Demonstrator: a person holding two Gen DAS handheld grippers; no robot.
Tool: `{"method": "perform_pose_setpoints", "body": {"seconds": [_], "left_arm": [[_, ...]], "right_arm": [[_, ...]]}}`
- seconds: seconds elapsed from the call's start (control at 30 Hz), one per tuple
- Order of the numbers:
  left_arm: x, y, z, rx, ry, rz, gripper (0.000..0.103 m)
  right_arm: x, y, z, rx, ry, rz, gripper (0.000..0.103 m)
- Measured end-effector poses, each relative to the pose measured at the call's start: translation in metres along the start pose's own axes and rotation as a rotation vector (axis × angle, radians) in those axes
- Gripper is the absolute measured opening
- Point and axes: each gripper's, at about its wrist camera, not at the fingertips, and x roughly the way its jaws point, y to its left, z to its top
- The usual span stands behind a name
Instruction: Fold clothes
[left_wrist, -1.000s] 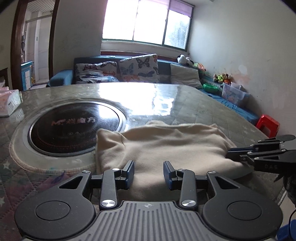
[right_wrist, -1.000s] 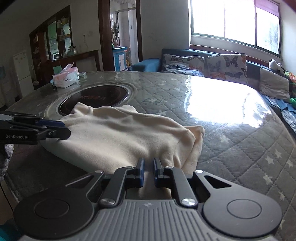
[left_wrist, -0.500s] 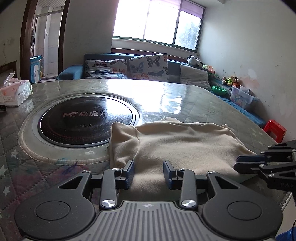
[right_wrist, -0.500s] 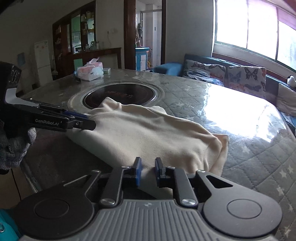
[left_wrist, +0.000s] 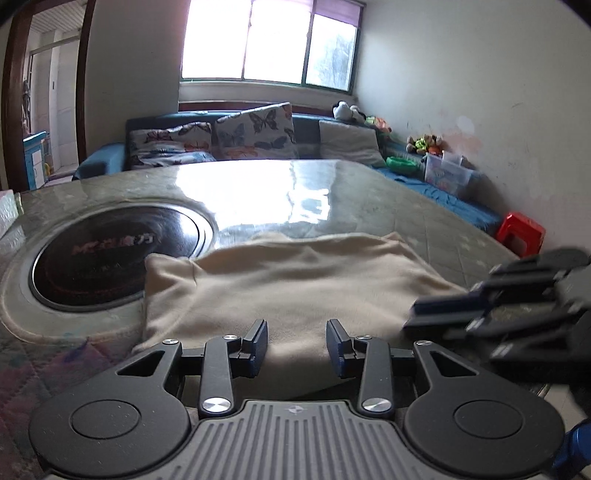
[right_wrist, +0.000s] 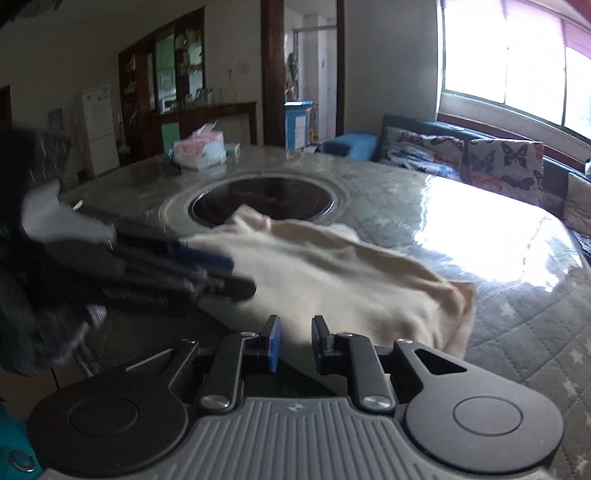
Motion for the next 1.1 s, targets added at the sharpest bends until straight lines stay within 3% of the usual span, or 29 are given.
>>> {"method": "perform_pose_setpoints", "body": {"seconds": [0.1, 0.2, 0.7, 0.9, 1.1], "left_arm": [[0.001, 0.003, -0.001, -0.014, 0.006, -0.010, 0.038], [0.002, 0.005, 0.000, -0.034, 0.012, -0.019, 0.039], [0.028, 0.074, 0.028, -0.199, 0.021, 0.079, 0.038], [0.031, 0.077, 0.044, -0.194, -0.004, 0.102, 0.039], [0.056, 0.082, 0.045, -0.164, 0.041, 0.152, 0.038]], "right_arm": [[-0.008, -0.013, -0.004, 0.042, -0.001, -0.053, 0.018], [-0.003, -0.032, -0.016, 0.120, 0.057, -0.094, 0.018], [-0.001, -0.032, -0.019, 0.112, 0.052, -0.085, 0.019], [0.000, -0.032, -0.014, 0.103, 0.068, -0.075, 0.020], [0.007, -0.041, 0.003, 0.088, 0.071, -0.061, 0.025]]}}
